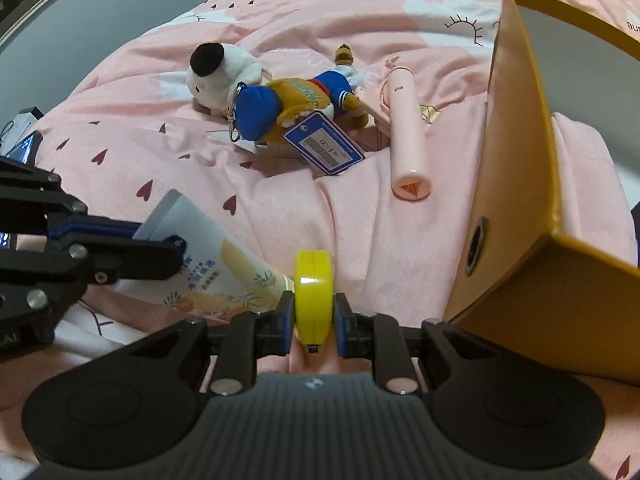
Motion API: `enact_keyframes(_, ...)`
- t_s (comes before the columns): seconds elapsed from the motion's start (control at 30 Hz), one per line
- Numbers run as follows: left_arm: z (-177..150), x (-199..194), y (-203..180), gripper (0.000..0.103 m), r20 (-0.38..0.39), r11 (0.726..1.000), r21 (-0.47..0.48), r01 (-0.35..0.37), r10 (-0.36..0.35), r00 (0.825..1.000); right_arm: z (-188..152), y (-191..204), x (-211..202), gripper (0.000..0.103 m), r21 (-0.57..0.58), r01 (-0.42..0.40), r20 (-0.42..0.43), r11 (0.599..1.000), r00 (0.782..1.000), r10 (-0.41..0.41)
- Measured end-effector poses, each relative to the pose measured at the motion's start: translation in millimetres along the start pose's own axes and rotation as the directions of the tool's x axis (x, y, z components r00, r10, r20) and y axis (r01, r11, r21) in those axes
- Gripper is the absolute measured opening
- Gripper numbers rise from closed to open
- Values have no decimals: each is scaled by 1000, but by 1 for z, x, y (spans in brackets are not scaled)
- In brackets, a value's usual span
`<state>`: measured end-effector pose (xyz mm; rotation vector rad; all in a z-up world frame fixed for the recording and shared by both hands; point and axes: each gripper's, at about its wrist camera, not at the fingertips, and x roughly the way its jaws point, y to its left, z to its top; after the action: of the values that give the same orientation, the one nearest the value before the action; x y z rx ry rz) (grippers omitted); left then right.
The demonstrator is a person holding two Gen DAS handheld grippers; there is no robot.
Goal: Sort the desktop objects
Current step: 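Carry blue card with left gripper while right gripper carries tape measure over orange box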
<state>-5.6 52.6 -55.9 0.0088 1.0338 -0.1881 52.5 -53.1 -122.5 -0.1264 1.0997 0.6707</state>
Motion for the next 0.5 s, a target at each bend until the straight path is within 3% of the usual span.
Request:
enact_keyframes(0.23,5,-20,-6,3,50,999,-39,-11,13,999,3,-2,-22,21,10,-49,41,999,998,49)
enact_keyframes(0.5,28,-69,-14,3,164,999,-9,36,-34,986,4,-15,-96,21,-2,-165,121,986,979,164)
